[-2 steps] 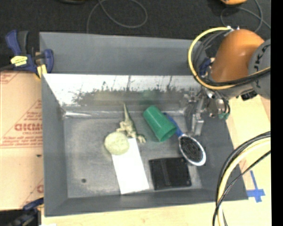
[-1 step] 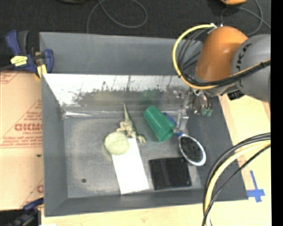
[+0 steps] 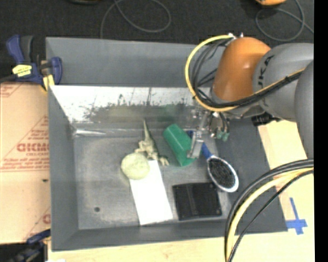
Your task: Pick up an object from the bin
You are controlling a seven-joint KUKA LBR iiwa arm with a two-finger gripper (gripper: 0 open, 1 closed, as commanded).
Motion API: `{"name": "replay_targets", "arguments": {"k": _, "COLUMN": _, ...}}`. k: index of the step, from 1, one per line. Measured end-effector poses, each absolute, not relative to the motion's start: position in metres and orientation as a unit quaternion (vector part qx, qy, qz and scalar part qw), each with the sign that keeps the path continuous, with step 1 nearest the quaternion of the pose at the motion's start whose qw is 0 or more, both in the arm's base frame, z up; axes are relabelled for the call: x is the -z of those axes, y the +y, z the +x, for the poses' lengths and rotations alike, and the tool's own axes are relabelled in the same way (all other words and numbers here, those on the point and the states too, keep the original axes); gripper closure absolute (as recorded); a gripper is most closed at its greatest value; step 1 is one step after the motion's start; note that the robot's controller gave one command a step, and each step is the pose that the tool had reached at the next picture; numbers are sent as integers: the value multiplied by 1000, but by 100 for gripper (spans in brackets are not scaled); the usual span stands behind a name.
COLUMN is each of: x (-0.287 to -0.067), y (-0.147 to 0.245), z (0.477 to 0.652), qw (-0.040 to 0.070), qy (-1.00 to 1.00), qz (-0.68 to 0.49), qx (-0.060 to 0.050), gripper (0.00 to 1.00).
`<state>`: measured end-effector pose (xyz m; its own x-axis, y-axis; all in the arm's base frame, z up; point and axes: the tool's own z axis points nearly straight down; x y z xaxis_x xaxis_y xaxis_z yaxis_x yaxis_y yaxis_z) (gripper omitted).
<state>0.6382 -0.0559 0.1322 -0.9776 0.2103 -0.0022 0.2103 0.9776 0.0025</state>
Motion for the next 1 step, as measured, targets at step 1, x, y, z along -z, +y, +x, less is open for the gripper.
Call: {"name": "replay_targets", "arguments": {"k": 1, "x": -120, "y": -47, "z": 650, "qw": 4, "qy": 994, "qz": 110, "qx": -1, "gripper": 0}}
